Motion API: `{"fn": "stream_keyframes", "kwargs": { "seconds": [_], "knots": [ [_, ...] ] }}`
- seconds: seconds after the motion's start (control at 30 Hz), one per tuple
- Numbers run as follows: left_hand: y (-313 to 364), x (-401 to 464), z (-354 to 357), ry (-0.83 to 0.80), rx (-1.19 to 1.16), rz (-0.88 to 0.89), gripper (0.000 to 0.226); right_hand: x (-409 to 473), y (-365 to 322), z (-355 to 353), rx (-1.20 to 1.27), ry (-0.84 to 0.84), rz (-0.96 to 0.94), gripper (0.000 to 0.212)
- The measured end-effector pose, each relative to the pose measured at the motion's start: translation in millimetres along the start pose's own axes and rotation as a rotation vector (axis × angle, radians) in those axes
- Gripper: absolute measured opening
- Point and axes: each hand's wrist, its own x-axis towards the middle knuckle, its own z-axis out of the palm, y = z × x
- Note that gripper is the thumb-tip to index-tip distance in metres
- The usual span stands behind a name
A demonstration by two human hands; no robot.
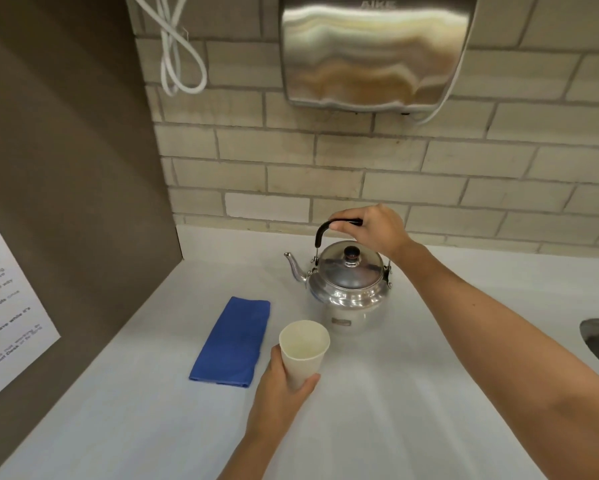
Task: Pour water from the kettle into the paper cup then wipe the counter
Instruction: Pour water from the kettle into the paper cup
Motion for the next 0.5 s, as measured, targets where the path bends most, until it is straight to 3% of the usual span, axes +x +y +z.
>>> {"fn": "stream_keyframes", "kwargs": {
  "seconds": [0.5],
  "knots": [
    [6.1, -4.9, -2.9, -0.007, -0.062, 0.030, 0.070, -38.9, -51.0, -67.6, -0.179, -0.204, -0.260, 0.023]
  ]
}}
